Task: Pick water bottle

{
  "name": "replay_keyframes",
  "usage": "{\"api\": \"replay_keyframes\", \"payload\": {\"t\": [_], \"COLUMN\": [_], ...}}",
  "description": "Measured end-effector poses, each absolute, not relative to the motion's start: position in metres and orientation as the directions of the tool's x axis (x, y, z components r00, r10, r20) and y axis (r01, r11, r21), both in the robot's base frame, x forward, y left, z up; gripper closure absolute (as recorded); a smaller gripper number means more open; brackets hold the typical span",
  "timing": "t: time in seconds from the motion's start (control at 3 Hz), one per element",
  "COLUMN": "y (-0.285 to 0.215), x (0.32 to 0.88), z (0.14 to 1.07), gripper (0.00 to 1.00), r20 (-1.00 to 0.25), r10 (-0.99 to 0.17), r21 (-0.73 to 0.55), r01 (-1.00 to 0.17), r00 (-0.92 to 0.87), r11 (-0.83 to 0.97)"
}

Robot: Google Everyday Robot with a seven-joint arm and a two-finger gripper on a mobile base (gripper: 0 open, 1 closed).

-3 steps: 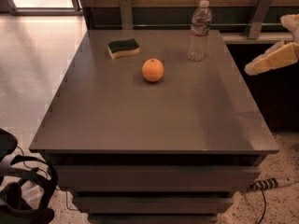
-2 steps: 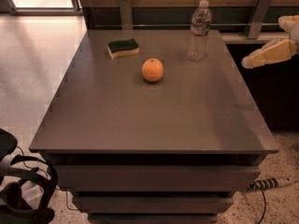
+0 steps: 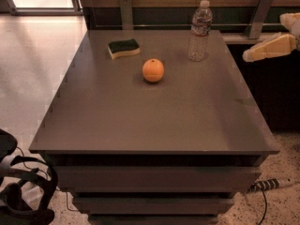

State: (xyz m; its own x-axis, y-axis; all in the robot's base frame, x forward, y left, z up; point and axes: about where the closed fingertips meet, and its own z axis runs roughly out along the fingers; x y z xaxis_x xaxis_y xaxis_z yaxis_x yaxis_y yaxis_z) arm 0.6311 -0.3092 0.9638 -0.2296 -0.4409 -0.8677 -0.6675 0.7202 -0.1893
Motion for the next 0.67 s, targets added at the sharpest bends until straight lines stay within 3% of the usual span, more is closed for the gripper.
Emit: {"api": "replay_keyframes", "payload": {"t": [0.67], "y": [-0.294], "x": [0.669], "z": [0.971], "gripper": [0.0], "r20": [-0.905], "r10": [-0.389], "r21": [-0.184], "r01": [-0.662], "r00": [-0.176], "r11": [0.726]}}
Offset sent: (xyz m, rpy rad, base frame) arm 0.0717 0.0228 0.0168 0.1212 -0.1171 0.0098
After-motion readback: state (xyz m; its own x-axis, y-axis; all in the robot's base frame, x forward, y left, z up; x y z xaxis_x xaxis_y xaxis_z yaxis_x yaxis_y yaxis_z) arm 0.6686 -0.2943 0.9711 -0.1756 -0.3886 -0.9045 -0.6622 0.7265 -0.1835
